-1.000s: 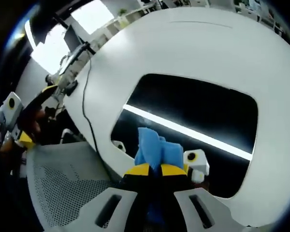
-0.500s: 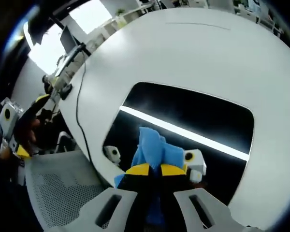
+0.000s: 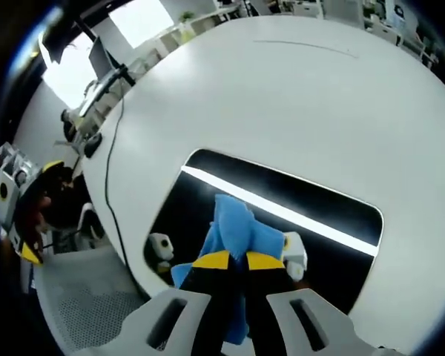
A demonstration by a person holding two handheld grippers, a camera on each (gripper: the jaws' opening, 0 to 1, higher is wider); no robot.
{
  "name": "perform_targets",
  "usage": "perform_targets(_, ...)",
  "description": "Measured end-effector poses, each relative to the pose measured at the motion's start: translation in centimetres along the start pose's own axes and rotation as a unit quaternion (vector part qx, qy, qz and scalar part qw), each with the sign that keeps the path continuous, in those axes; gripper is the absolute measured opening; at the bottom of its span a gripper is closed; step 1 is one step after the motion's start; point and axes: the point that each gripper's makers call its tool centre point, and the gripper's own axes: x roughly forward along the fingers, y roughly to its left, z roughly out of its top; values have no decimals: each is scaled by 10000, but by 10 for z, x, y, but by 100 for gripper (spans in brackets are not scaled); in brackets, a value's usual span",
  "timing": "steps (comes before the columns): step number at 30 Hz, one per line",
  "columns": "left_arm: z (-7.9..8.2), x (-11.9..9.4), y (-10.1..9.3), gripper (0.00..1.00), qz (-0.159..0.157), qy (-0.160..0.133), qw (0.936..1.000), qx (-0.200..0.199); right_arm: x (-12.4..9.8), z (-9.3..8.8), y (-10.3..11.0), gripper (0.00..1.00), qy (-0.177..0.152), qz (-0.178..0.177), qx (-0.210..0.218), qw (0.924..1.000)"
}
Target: Wipe the mirror surface with the cleaning cloth until all visible marks leave the cleaned area.
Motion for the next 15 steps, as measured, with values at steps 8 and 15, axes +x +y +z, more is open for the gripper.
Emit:
perform_targets(8, 1, -1, 1, 100, 22, -11, 10000, -19, 5, 19, -10, 1, -11, -91, -46, 9999)
perform_targets(15, 2, -2, 0, 100, 39, -19, 10000, -53, 14, 36, -20, 1, -16, -128, -95, 9999)
